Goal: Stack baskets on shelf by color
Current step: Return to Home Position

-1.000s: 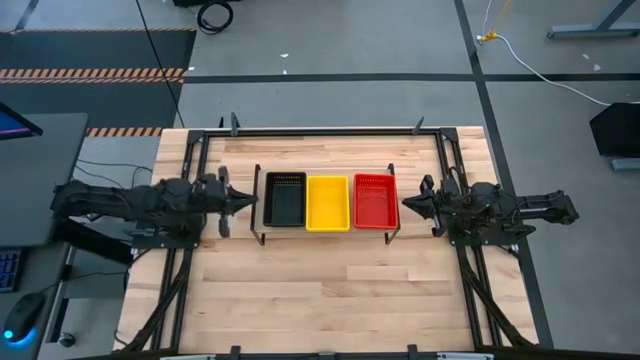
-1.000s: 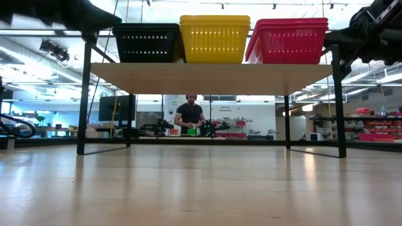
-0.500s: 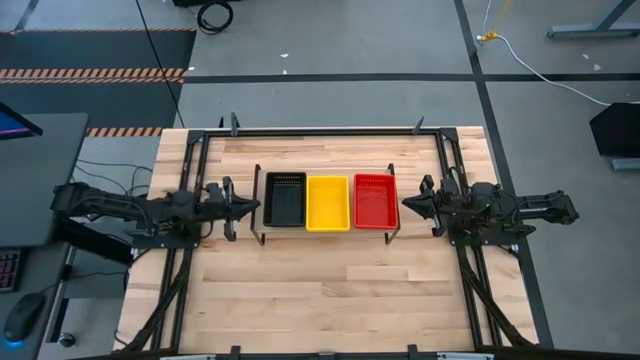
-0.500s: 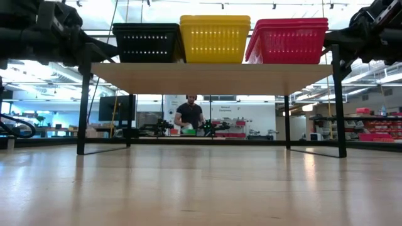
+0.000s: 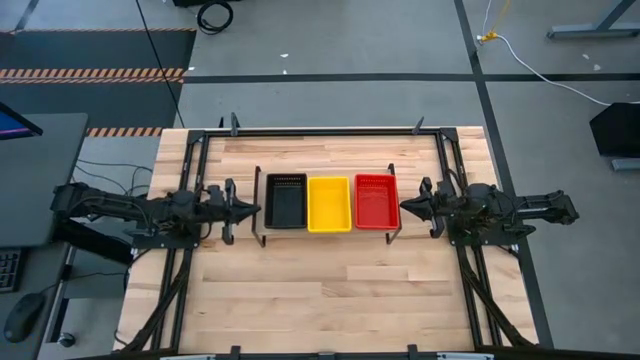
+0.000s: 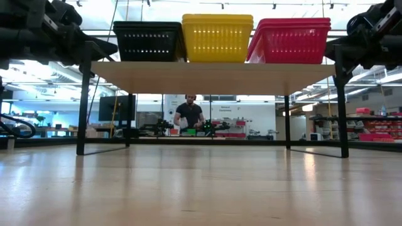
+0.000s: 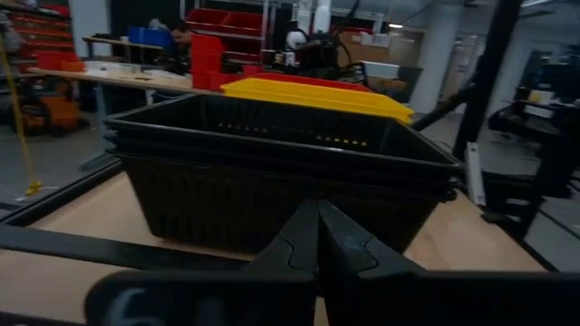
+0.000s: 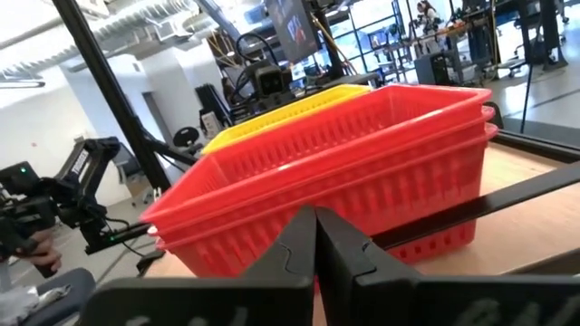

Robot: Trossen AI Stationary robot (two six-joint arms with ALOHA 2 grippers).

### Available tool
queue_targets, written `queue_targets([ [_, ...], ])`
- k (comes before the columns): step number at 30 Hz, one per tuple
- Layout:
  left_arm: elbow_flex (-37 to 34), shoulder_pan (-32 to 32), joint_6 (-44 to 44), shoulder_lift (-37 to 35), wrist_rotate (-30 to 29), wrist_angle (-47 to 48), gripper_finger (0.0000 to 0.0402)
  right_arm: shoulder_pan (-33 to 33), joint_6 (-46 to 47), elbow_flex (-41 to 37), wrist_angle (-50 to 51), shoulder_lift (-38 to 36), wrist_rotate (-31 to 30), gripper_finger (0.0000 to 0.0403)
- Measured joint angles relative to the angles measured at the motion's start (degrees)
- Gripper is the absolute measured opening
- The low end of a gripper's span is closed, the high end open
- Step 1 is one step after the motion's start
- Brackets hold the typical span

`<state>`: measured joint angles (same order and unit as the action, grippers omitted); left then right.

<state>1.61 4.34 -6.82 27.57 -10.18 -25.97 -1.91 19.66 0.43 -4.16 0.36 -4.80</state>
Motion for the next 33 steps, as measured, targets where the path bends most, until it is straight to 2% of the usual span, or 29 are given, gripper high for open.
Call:
queue_targets([
  [6, -0.04, 0.02, 1.06, 0.04, 2.98, 0.02, 0.0004, 0.0, -1.04, 0.0, 0.0, 0.0, -0.02, 0.0014],
  [13, -0.26, 0.07, 4.91, 0.16, 2.52, -1.93, 0.0018, 0.0, -7.64, 0.0, -0.03, 0.0, -0.04, 0.0013],
  [18, -0.44, 0.07, 4.53, 0.28, 2.26, -4.51, 0.0028, 0.0, -10.3, 0.0, 0.0, 0.0, -0.04, 0.0013],
  [33, -0.33, 0.04, 4.56, 0.2, 1.91, -5.34, 0.0019, 0.0, -10.25, 0.0, -0.07, 0.0, -0.04, 0.0012],
])
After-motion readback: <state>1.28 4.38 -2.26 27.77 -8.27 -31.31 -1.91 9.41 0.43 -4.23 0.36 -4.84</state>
